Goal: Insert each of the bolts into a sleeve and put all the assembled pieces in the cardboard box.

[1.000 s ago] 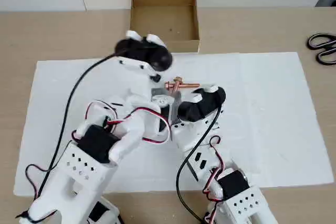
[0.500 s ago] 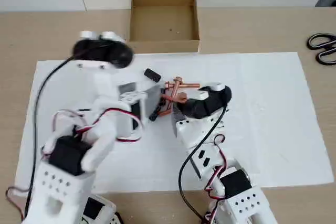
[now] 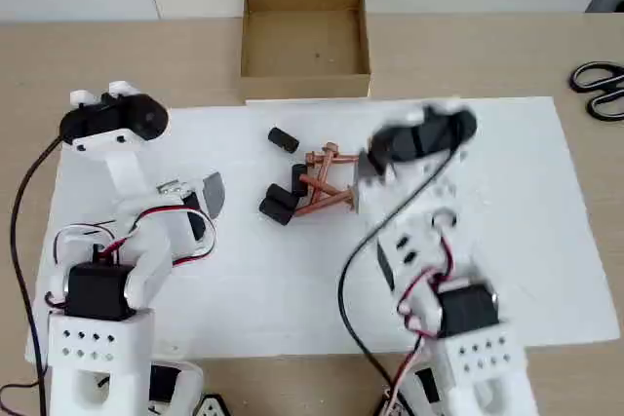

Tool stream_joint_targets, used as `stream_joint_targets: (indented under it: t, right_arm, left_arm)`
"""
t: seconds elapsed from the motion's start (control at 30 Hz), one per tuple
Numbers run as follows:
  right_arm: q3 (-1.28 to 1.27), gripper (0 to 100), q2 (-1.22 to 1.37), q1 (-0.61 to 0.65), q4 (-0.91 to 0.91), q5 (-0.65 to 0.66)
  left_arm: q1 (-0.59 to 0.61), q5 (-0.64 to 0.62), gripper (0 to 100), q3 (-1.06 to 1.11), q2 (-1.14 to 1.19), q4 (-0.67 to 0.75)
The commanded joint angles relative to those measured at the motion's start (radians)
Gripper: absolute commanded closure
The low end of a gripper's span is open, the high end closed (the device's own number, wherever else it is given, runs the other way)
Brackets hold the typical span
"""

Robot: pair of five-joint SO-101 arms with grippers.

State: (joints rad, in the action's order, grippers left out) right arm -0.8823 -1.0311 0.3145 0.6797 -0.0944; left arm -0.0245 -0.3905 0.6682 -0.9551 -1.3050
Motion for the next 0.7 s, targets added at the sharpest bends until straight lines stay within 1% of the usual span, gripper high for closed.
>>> stream_joint_targets:
  t: [0.0,0.1,0.33,0.53,0.67]
  right_arm:
    - [0.292,99.5,0.228,-0.012,-0.004,0.021]
    - [0.474,99.5,0.437,-0.022,-0.039,0.023]
    - [0.844,99.5,0.938,-0.102,-0.265,0.023]
    - [1.180,99.5,1.357,-0.137,-0.329,0.015]
    - [1.381,99.5,1.577,-0.117,-0.364,0.015]
  left_arm:
    - [0.009,0.009,82,-0.001,-0.021,-0.003]
    - [0.008,0.009,82,0.001,-0.021,-0.002]
    - [0.008,0.009,82,0.004,-0.021,-0.006]
    - [0.008,0.009,82,0.004,-0.021,-0.006]
    - [0.008,0.009,82,0.005,-0.021,-0.006]
